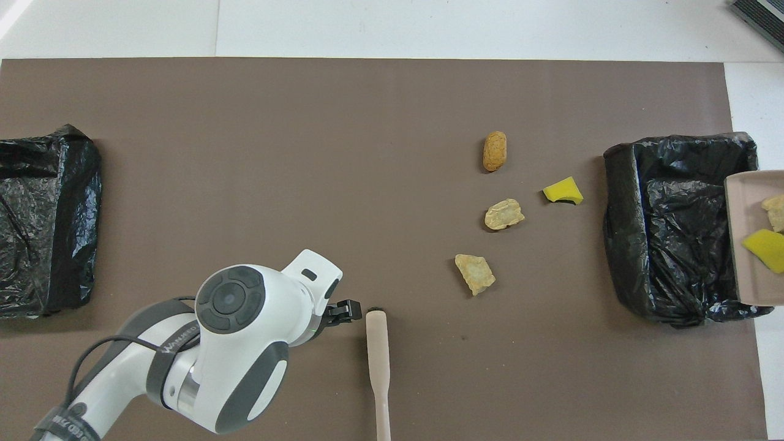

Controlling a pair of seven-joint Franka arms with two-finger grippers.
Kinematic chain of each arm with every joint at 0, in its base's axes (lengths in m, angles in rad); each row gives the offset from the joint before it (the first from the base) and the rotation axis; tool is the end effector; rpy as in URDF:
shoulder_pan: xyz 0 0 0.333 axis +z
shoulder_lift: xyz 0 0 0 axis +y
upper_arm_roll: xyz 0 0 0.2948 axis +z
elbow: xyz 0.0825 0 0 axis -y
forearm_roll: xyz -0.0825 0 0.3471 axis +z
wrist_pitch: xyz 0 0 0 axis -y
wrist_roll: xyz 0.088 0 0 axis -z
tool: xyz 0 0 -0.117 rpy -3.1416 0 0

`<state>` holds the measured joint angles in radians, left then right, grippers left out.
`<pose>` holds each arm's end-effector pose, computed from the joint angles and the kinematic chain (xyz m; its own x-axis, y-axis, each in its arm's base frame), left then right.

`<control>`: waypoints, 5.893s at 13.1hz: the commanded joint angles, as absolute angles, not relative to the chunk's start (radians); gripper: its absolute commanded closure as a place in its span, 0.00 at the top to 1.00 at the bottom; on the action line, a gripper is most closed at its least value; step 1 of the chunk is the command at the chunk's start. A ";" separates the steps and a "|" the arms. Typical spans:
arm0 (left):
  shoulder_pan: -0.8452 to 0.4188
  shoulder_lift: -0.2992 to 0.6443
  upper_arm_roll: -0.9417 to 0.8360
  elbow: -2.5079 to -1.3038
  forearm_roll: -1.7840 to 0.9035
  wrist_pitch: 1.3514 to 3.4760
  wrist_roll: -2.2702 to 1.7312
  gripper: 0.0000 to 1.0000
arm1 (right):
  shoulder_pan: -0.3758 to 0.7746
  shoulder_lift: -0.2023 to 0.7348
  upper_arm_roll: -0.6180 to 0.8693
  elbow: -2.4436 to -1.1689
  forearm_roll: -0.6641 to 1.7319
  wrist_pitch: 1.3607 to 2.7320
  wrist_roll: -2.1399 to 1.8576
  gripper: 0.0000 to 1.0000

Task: Sweep and dump trash in bin
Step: 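Tip the dustpan into the bin while the left gripper drops the brush, then bring the empty dustpan back and set it down with the right gripper, then reach the left gripper to the dustpan while the right gripper grasps the brush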

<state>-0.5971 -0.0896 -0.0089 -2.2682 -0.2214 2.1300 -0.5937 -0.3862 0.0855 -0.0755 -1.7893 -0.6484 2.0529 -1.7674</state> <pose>0.3804 -0.2776 0.3834 0.9837 0.1000 -0.1494 0.1178 -0.9863 0.1157 0.4979 -0.2887 0.5075 -0.0038 0.8096 -0.5869 0.9994 -0.0166 -0.0294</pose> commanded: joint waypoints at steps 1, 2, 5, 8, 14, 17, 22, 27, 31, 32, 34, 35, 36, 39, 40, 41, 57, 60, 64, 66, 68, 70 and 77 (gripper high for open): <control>-0.525 -0.046 -0.020 -2.137 -0.173 2.011 -0.481 1.00 | -0.374 0.075 -0.071 -1.827 -0.748 2.089 -1.776 0.00; -0.497 -0.029 -0.020 -2.082 -0.172 1.962 -0.422 1.00 | -0.370 0.075 -0.072 -1.830 -0.767 2.097 -1.775 0.00; -0.388 -0.023 -0.020 -1.968 -0.130 1.864 -0.296 1.00 | -0.358 0.072 -0.069 -1.851 -0.866 2.140 -1.772 0.00; -0.263 -0.032 -0.018 -1.879 -0.132 1.806 -0.215 1.00 | -0.348 0.068 -0.069 -1.862 -0.903 2.164 -1.770 0.00; -0.080 -0.032 -0.018 -1.712 -0.045 1.641 0.020 1.00 | -0.319 0.066 -0.063 -1.858 -0.998 2.181 -1.689 0.00; -0.038 -0.050 -0.018 -1.706 -0.008 1.596 0.021 1.00 | -0.319 0.017 -0.057 -1.838 -1.008 2.165 -1.704 0.00; -0.014 -0.116 -0.020 -1.706 -0.011 1.539 0.002 1.00 | -0.318 -0.057 0.055 -1.783 -0.902 1.952 -1.607 0.00; -0.153 -0.144 0.115 -1.686 -0.009 1.517 -0.023 1.00 | -0.244 -0.051 0.172 -1.789 -0.637 1.772 -1.083 0.00; -0.138 -0.141 0.124 -1.678 -0.009 1.519 -0.031 1.00 | -0.111 0.015 0.172 -1.784 -0.420 1.723 -0.646 0.00; -0.138 -0.141 0.126 -1.678 -0.009 1.522 -0.029 1.00 | -0.085 0.041 0.172 -1.781 -0.340 1.724 -0.529 0.00; -0.141 -0.141 0.124 -1.678 -0.009 1.520 -0.029 1.00 | 0.019 0.122 0.173 -1.741 -0.243 1.727 -0.264 0.00; -0.141 -0.141 0.124 -1.678 -0.009 1.520 -0.029 1.00 | 0.078 0.170 0.173 -1.697 -0.230 1.723 -0.130 0.00; -0.140 -0.141 0.124 -1.678 -0.009 1.520 -0.029 1.00 | 0.107 0.207 0.173 -1.646 -0.189 1.720 -0.053 0.00; -0.152 -0.140 0.117 -1.678 -0.011 1.523 -0.032 1.00 | 0.220 0.294 0.173 -1.560 -0.094 1.684 0.230 0.00; -0.153 -0.140 0.115 -1.678 -0.011 1.529 -0.037 1.00 | 0.263 0.339 0.173 -1.510 -0.077 1.692 0.332 0.00; -0.152 -0.140 0.117 -1.678 -0.011 1.526 -0.034 1.00 | 0.276 0.394 0.173 -1.430 -0.034 1.687 0.386 0.00; -0.143 -0.138 0.121 -1.677 -0.006 1.549 0.037 1.00 | 0.482 0.686 0.175 -1.252 -0.023 1.899 0.578 1.00; -0.144 -0.138 0.121 -1.678 -0.006 1.545 0.037 1.00 | 0.457 0.600 0.173 -1.296 0.000 1.850 0.574 1.00; -0.144 -0.146 0.121 -1.683 -0.005 1.503 0.038 1.00 | 0.482 0.425 0.176 -1.469 0.026 1.773 0.586 1.00; -0.150 -0.149 0.118 -1.687 0.043 1.503 0.073 1.00 | 0.518 0.307 0.179 -1.612 0.060 1.775 0.609 1.00; -0.149 -0.149 0.118 -1.687 0.044 1.503 0.078 1.00 | 0.567 0.234 0.179 -1.728 0.138 1.805 0.646 1.00; -0.147 -0.149 0.117 -1.687 0.043 1.506 0.080 1.00 | 0.616 0.123 0.179 -1.929 0.208 1.902 0.658 1.00; -0.184 -0.105 0.109 -1.669 0.045 1.535 0.086 1.00 | 0.775 -0.070 0.179 -2.365 0.388 2.169 0.696 1.00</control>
<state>-0.1422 -0.1367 0.1097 -1.6894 0.0212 1.5251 0.0788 0.7508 -0.0315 0.1837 -2.3065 0.3549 2.1354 0.6672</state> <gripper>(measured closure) 0.000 0.000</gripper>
